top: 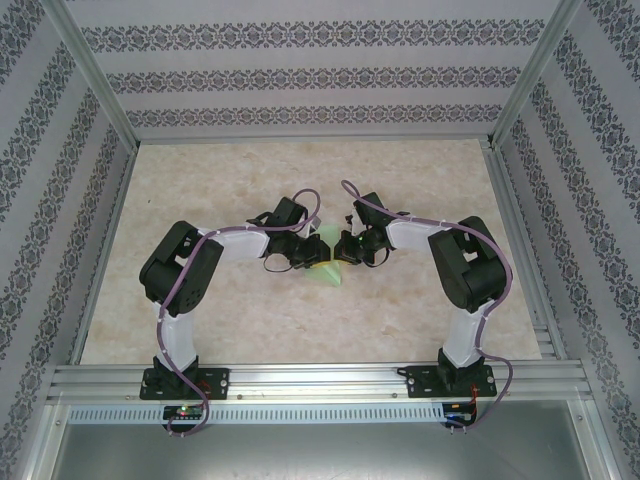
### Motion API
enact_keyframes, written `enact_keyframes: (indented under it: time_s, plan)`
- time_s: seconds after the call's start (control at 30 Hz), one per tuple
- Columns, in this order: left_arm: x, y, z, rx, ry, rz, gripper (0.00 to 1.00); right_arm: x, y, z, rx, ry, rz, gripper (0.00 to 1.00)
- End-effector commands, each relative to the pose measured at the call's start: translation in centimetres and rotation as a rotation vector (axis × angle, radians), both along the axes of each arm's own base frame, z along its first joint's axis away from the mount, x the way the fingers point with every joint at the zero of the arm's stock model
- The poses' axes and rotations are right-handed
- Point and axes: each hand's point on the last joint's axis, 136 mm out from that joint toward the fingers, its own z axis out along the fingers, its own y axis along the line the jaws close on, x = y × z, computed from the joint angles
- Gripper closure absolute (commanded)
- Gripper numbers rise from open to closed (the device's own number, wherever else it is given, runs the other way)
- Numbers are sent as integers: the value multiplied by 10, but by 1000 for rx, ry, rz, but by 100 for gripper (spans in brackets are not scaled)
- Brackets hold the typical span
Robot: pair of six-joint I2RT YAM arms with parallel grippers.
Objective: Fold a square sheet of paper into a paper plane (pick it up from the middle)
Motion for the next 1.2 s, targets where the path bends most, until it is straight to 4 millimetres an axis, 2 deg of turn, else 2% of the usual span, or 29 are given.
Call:
enact_keyframes:
  time_s: [0.0, 0.27, 0.47, 0.83, 1.17]
  plan:
    - [-3, -10, 18, -57, -52, -33, 83, 2, 3, 2, 19, -8, 16, 92]
    - [-7, -3, -6, 14, 2, -16, 85, 3, 4, 3, 23, -9, 15, 92]
    - [-9, 2, -17, 57, 27, -14, 86, 3, 3, 1, 16, -7, 18, 92]
    - [-11, 8, -25, 98, 36, -12, 87, 4, 6, 0, 19, -5, 26, 91]
    - [-11, 8, -23, 107, 30, -14, 87, 6, 10, 1, 28, -14, 37, 93]
